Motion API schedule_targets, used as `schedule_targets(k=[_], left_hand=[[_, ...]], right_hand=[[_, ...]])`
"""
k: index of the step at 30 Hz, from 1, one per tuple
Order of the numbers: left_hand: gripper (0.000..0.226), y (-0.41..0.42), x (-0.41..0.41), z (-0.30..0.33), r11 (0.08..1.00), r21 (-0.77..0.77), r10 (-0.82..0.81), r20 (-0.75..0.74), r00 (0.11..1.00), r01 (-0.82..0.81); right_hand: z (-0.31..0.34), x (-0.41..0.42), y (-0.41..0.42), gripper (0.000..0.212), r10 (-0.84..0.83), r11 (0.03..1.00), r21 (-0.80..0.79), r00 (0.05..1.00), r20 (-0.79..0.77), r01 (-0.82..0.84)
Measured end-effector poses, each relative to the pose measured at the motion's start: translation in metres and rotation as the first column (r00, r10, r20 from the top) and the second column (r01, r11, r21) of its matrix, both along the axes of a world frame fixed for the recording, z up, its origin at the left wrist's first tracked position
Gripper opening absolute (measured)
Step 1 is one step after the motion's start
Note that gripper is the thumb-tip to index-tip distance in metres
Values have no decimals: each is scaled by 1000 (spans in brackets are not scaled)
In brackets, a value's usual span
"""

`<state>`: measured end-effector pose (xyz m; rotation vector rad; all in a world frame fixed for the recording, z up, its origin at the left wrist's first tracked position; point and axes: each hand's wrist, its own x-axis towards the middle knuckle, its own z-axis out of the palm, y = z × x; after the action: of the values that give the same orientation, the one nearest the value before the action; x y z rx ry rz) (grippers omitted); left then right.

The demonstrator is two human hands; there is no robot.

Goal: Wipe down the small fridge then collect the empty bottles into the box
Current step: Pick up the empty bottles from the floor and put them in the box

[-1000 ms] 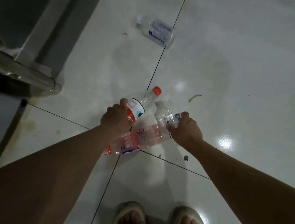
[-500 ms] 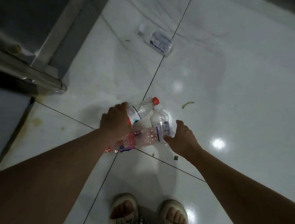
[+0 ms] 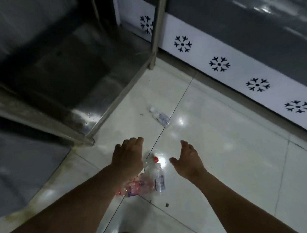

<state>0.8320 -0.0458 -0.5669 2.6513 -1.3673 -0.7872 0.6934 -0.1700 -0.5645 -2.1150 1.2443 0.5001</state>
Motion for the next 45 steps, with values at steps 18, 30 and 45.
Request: schedule_targets(k=[18, 30, 45], left_hand=[[69, -107, -10, 10, 774, 311, 612, -149, 776, -551], [63, -146, -69, -13, 612, 234, 787, -276, 552, -756], [69, -130, -91, -141, 264, 282, 949, -249, 196, -922]], right_hand=[[-29, 72, -203, 62, 406, 913, 37, 914, 16, -407], [-56, 60, -241, 63, 607, 795, 75, 785, -124, -602], [-183, 120, -243, 63, 785, 618, 73, 609, -113, -783]])
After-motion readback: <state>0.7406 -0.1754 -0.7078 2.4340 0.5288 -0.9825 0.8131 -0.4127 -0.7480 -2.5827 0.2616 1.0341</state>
